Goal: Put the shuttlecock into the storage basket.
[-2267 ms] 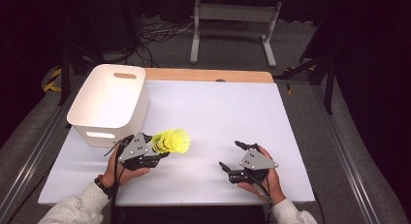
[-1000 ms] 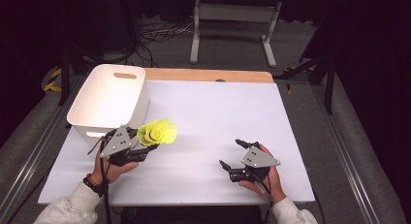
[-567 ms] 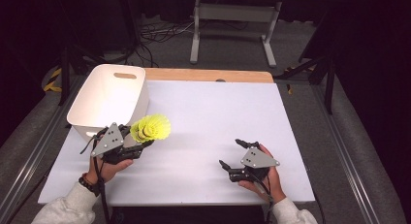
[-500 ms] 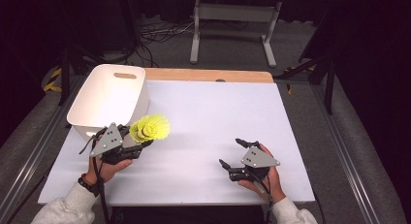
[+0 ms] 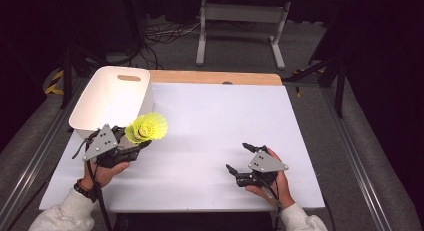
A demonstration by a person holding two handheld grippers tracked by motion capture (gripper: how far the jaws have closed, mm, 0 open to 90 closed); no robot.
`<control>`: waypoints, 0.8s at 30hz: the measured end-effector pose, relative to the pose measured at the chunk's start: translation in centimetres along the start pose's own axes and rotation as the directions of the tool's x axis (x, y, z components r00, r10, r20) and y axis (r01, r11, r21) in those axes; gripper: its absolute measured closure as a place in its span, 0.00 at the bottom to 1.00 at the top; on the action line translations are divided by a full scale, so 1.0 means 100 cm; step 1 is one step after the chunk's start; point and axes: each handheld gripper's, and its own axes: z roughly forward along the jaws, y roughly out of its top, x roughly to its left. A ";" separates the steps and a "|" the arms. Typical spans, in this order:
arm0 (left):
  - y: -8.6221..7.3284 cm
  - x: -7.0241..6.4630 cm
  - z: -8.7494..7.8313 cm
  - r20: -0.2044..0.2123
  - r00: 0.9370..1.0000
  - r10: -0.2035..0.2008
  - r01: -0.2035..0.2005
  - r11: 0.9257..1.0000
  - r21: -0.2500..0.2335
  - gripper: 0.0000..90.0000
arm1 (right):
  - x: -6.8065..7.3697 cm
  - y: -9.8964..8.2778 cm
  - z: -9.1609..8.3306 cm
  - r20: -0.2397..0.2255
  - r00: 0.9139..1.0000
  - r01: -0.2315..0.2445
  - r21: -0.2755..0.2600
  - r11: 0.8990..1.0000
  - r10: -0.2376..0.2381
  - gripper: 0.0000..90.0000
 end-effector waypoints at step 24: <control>0.009 0.021 -0.031 -0.058 0.997 -0.057 0.053 0.997 -0.061 0.53 | -0.001 -0.001 0.002 0.001 1.000 -0.013 0.010 1.000 0.013 0.17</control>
